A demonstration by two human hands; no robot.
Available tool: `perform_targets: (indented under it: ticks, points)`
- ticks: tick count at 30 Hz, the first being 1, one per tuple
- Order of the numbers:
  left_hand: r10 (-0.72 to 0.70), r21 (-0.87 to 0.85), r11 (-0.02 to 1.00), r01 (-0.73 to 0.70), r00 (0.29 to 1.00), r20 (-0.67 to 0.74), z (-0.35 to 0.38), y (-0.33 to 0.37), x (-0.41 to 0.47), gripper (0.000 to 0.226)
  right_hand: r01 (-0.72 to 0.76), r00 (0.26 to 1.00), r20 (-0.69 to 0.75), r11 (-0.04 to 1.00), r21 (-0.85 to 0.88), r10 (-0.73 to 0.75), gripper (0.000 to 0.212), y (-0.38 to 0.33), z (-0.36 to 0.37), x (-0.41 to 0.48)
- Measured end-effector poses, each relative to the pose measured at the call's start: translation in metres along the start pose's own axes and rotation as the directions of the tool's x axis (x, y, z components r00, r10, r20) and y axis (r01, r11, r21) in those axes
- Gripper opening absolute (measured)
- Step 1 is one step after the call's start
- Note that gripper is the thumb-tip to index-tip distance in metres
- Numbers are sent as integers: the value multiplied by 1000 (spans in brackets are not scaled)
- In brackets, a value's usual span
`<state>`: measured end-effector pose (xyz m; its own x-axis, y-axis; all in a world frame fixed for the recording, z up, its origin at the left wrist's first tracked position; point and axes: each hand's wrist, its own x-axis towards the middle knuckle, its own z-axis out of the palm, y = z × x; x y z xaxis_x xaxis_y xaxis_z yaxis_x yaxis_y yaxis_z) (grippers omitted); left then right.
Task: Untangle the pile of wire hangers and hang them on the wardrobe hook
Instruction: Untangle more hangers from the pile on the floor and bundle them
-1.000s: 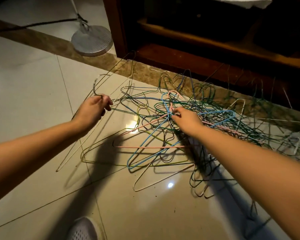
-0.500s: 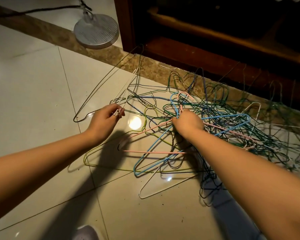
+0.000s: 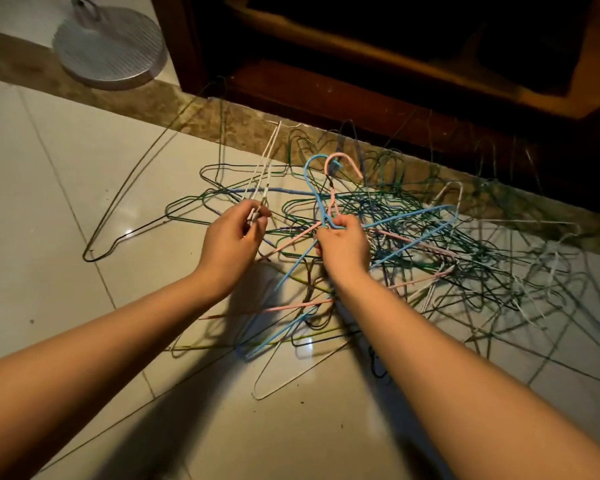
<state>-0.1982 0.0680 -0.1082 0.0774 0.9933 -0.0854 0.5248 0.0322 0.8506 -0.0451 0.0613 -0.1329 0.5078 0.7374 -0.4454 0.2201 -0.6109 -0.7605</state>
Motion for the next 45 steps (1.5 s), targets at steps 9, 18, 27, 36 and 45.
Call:
perform_targets:
  ticks: [9,18,27,36,45]
  points:
    - [-108,0,993,116,928,356,11,3,10,9,253,967,28,965,69,-255,18,-9,-5,-32]
    - [-88,-239,949,207,899,429,-1,27,-7,12,391,918,22,911,127,-397,18,-30,-24,-46]
    - [-181,-167,955,247,924,336,-14,15,-9,12,516,855,8,853,80,-518,22,-39,-34,-64]
    - [-138,-204,958,200,949,282,-26,18,-16,16,454,888,-181,868,199,-423,25,-36,-75,-33]
    - [-194,-286,929,237,966,168,-52,19,-14,14,408,911,-158,893,192,-382,24,-31,-70,-33]
